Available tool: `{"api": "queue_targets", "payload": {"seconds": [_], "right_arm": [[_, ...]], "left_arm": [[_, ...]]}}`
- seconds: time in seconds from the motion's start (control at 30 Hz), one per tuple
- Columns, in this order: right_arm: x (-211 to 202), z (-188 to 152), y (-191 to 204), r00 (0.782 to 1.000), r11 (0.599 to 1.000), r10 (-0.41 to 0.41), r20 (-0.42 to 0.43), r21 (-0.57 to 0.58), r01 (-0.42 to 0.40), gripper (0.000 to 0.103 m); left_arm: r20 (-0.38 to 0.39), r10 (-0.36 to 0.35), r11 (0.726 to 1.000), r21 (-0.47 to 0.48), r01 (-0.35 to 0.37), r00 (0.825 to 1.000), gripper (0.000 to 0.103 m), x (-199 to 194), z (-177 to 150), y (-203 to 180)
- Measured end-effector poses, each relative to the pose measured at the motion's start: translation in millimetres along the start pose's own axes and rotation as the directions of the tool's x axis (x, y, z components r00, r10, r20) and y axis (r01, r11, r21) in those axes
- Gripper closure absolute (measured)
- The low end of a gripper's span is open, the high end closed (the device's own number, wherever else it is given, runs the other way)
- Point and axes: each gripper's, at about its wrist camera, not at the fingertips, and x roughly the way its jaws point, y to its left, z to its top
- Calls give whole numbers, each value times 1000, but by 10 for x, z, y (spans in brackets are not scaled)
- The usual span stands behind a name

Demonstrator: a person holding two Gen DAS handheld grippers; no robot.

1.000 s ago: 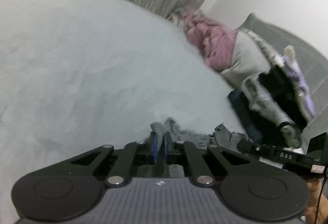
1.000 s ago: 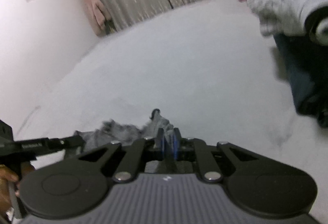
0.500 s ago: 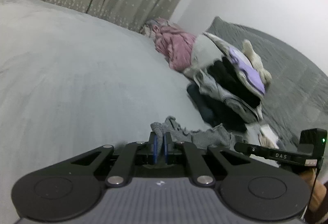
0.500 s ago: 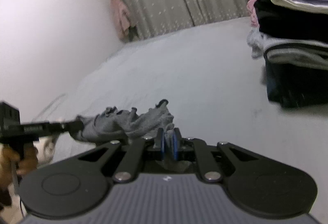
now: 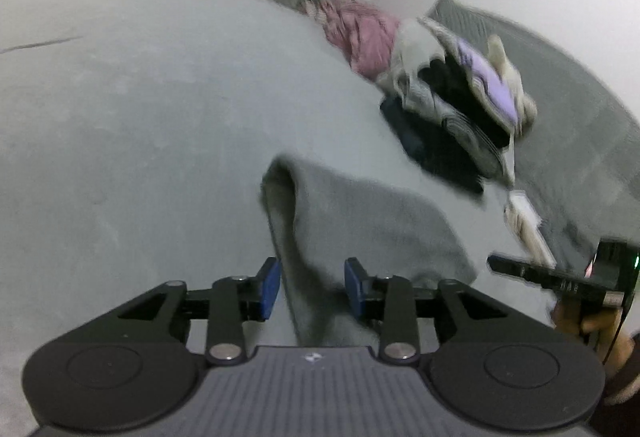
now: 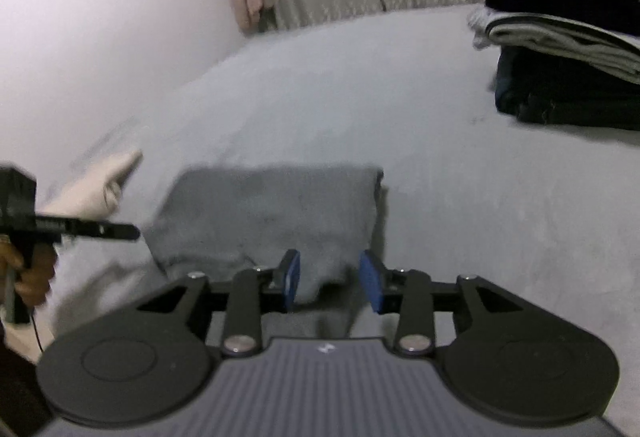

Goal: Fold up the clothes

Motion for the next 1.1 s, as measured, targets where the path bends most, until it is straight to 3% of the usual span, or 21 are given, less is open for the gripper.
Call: {"api": "queue_targets", "payload": {"seconds": [0.13,0.2,0.23,0.3,0.4,0.43,0.5,0.57,0.87,0.93,0.97,1.03,1.1], "right_arm": [[210,2,-36,999,997,-48,-22,59,49,60],[376,-23,-114,995,992,-84,-52,91,88,60],[459,-34,-156,993,990,-93,-76,103,100,61],[566,-57,-209,988,987,-100,-116,112,113,70],[564,-44,-193,987,990,-98,-126,89,110,70],[555,-26,-211,989,990,-86,-120,97,98,68],[547,12,-272,992,989,-65,-106,127,79,54],[581,71,-376,995,982,-50,-84,180,65,49],[1069,376,-687,999,936,50,-11,350,-43,48],[1253,433,-746,997,925,72,-21,376,-59,50],[1322,455,-756,997,926,77,-29,373,-61,60],[1387,505,-754,996,933,85,-41,355,-65,74],[1402,543,-777,994,932,97,-40,355,-77,81]], "left_arm": [[-34,77,997,-15,-78,996,64,188,24,-20],[-57,73,995,-58,-77,996,64,321,-29,13],[-58,73,995,-66,-77,996,66,338,-53,30],[-69,94,994,-55,-98,993,82,409,-98,30],[-68,69,996,-51,-73,995,82,391,-31,25],[-58,52,997,-59,-56,997,81,381,4,43],[-31,51,995,-86,-53,998,60,346,65,133],[-9,49,992,-119,-49,999,53,389,140,223],[38,-41,964,-262,50,998,51,874,473,549],[52,-70,952,-294,82,996,61,948,507,632],[53,-80,950,-300,92,995,83,989,515,656],[60,-83,954,-284,97,995,85,1037,504,667],[81,-83,953,-285,103,993,86,1045,517,696]]}}
